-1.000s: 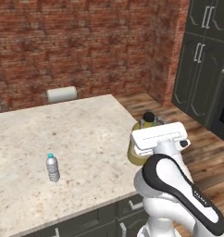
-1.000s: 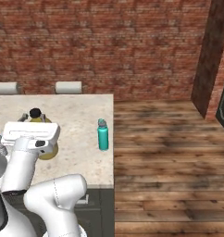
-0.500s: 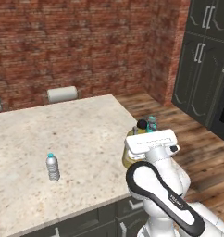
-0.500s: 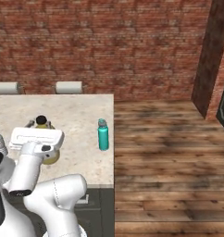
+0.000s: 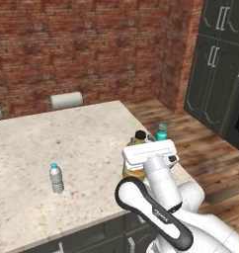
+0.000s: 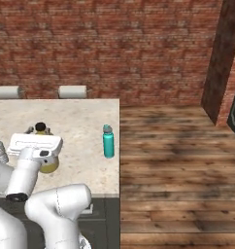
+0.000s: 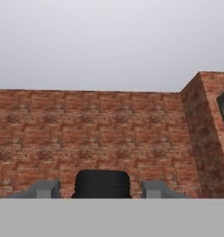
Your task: Move the drinks to the dining counter.
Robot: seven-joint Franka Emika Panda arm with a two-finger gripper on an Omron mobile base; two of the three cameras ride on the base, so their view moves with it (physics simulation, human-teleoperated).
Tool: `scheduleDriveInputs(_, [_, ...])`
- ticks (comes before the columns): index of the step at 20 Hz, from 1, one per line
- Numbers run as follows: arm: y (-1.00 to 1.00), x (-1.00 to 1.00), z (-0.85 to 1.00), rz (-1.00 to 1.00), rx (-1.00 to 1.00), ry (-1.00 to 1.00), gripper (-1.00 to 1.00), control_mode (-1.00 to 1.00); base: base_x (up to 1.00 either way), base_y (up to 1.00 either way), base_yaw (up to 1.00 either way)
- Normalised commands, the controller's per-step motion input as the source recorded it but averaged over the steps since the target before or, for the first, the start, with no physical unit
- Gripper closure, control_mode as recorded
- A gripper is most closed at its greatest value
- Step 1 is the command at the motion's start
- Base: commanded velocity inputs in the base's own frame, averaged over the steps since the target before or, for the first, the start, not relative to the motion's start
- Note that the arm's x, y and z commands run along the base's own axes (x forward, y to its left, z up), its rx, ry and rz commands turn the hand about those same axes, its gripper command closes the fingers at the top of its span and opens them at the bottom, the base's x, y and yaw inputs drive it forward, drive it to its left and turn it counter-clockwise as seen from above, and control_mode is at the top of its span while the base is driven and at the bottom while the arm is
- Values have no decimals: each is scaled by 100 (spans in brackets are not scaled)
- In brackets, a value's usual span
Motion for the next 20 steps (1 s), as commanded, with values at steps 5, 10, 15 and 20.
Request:
scheduleDriveInputs(5, [18, 58, -22, -7, 0, 0, 100, -100, 0, 0, 0])
scheduleDriveInputs(10, [26, 70, -3, -11, 0, 0, 100, -100, 0, 0, 0])
scheduleDriveInputs(15, [32, 65, -3, -12, 0, 0, 100, -100, 0, 0, 0])
scheduleDriveInputs(20, [26, 62, -7, -9, 0, 0, 100, -100, 0, 0, 0])
